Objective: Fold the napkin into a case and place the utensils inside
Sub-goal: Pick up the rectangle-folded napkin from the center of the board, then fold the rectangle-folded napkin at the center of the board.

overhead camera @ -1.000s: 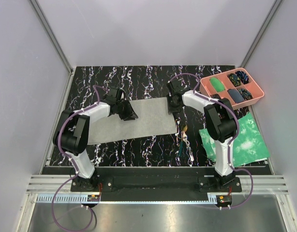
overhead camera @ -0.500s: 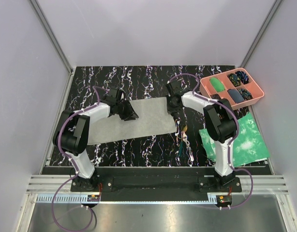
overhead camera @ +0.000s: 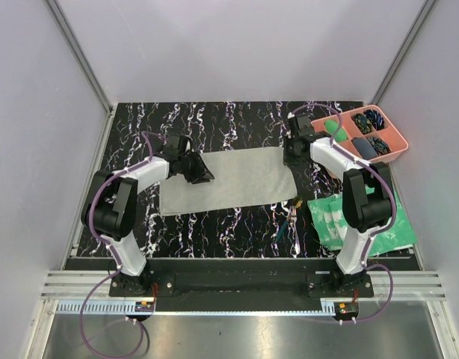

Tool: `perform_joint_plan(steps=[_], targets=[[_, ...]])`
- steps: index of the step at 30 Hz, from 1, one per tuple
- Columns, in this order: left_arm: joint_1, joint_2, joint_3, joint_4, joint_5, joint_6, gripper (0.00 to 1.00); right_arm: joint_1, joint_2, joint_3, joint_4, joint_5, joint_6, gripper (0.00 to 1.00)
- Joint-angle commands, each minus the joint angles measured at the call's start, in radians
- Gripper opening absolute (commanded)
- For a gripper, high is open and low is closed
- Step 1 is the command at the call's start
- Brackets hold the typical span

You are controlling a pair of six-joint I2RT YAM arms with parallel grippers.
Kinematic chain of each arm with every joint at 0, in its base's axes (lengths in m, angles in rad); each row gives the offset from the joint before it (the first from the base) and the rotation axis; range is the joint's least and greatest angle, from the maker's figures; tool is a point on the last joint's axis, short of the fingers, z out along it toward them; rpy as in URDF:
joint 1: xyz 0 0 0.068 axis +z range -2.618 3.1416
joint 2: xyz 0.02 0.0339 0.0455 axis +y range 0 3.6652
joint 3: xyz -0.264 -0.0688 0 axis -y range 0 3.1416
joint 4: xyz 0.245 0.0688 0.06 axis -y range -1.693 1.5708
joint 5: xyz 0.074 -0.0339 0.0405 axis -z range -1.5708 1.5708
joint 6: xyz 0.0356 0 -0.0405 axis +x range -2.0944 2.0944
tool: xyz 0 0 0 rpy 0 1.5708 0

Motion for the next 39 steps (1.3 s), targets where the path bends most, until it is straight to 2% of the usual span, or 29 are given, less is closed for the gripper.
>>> perform_joint_plan(steps=[1, 4, 8, 14, 18, 24, 30, 39], targets=[[0.058, -0.059, 0.034, -0.02, 0.034, 0.02, 0.27, 0.014, -0.075, 0.022, 0.0, -0.064, -0.02, 0.0], [0.145, -0.102, -0.033, -0.02, 0.049, 0.035, 0.27, 0.038, -0.075, 0.07, -0.028, -0.085, -0.009, 0.0], [0.268, -0.148, -0.095, -0.076, 0.054, 0.084, 0.27, 0.17, -0.028, 0.172, -0.066, -0.088, 0.031, 0.0], [0.34, -0.204, -0.127, -0.19, -0.032, 0.175, 0.27, 0.357, 0.177, 0.418, -0.097, -0.125, 0.17, 0.0], [0.342, -0.22, -0.185, -0.191, -0.063, 0.175, 0.25, 0.446, 0.286, 0.573, -0.079, -0.169, 0.261, 0.0], [0.342, -0.272, -0.251, -0.171, -0.1, 0.15, 0.25, 0.49, 0.428, 0.758, -0.062, -0.253, 0.325, 0.0], [0.377, -0.416, -0.289, -0.202, -0.19, 0.146, 0.25, 0.514, 0.506, 0.848, -0.068, -0.301, 0.368, 0.0], [0.405, -0.336, -0.317, -0.237, -0.181, 0.169, 0.18, 0.536, 0.555, 0.92, -0.042, -0.35, 0.442, 0.0]])
